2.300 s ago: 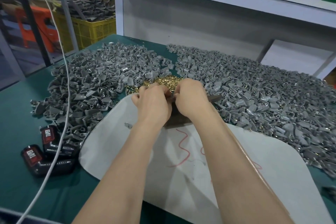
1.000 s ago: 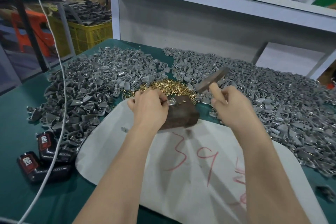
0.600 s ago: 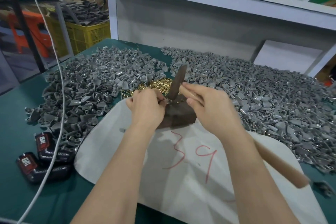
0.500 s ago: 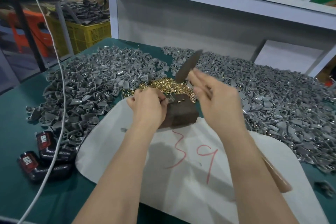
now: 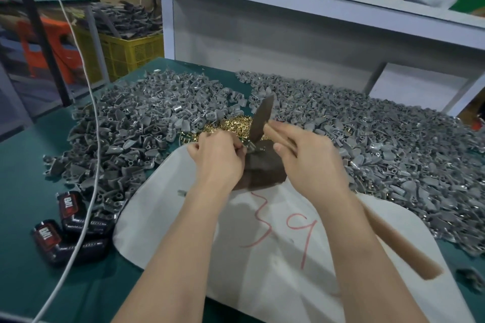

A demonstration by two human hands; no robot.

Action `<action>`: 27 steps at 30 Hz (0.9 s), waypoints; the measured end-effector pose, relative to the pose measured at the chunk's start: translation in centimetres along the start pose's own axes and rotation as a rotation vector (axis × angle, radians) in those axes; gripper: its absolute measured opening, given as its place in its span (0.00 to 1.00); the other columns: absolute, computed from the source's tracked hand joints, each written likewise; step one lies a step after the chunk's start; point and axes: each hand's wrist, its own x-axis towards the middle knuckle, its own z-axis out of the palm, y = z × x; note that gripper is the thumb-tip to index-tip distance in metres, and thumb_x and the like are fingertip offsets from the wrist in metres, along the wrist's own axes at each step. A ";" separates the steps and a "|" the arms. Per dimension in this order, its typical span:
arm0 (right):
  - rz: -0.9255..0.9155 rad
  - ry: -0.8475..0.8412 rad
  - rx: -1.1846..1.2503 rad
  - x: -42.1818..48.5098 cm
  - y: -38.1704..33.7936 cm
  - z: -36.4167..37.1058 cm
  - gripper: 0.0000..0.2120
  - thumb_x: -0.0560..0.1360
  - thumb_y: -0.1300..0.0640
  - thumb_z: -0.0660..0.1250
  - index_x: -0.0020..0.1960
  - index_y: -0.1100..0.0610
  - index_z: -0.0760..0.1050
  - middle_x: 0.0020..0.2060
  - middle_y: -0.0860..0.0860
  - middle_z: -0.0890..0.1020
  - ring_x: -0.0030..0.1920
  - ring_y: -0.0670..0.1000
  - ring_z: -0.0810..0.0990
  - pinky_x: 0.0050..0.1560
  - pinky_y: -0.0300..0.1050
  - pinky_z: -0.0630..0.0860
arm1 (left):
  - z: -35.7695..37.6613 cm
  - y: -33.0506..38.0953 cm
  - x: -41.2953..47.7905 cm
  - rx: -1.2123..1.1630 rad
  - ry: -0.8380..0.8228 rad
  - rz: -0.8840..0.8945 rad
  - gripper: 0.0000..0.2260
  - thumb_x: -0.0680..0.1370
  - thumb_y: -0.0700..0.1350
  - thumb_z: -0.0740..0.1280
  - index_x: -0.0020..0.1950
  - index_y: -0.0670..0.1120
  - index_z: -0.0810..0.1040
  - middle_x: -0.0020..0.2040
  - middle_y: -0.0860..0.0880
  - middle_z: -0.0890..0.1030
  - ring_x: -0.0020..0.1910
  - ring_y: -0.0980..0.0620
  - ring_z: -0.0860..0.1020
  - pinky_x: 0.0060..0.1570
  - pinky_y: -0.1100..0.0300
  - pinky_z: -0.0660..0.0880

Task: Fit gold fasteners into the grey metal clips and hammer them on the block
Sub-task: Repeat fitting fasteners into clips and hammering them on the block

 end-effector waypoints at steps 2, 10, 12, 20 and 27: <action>-0.035 0.171 0.118 0.0 -0.1 -0.4 0.19 0.78 0.54 0.64 0.67 0.42 0.71 0.57 0.43 0.81 0.55 0.48 0.80 0.58 0.43 0.75 | 0.0 0.1 0.1 -0.001 0.007 0.000 0.04 0.77 0.48 0.68 0.44 0.53 0.82 0.49 0.52 0.81 0.58 0.47 0.69 0.49 0.55 0.56; 0.044 -0.010 0.074 0.4 1.1 0.0 0.19 0.77 0.54 0.64 0.67 0.41 0.71 0.57 0.46 0.81 0.56 0.52 0.79 0.60 0.47 0.73 | -0.4 0.1 0.0 0.015 -0.003 -0.009 0.04 0.77 0.47 0.67 0.47 0.53 0.83 0.53 0.53 0.81 0.60 0.46 0.68 0.49 0.55 0.55; 0.144 0.091 0.210 1.0 2.0 0.0 0.16 0.77 0.54 0.64 0.65 0.47 0.72 0.53 0.49 0.82 0.50 0.51 0.79 0.53 0.44 0.73 | -0.4 0.1 0.0 0.013 -0.004 -0.008 0.04 0.77 0.48 0.68 0.47 0.53 0.83 0.52 0.53 0.81 0.60 0.46 0.68 0.49 0.55 0.55; 0.591 -0.150 0.131 1.4 6.3 2.0 0.16 0.79 0.44 0.59 0.50 0.58 0.73 0.38 0.56 0.81 0.33 0.55 0.79 0.32 0.44 0.73 | -0.5 0.3 -0.2 -0.014 0.003 -0.013 0.05 0.78 0.49 0.66 0.48 0.55 0.82 0.53 0.54 0.80 0.60 0.46 0.68 0.49 0.55 0.54; 0.284 -0.003 -0.053 1.9 4.4 1.8 0.18 0.78 0.47 0.62 0.66 0.51 0.73 0.57 0.54 0.76 0.56 0.55 0.75 0.60 0.52 0.72 | -0.5 0.6 -0.2 -0.092 0.010 0.018 0.06 0.78 0.50 0.65 0.50 0.55 0.82 0.53 0.53 0.79 0.60 0.46 0.68 0.51 0.55 0.54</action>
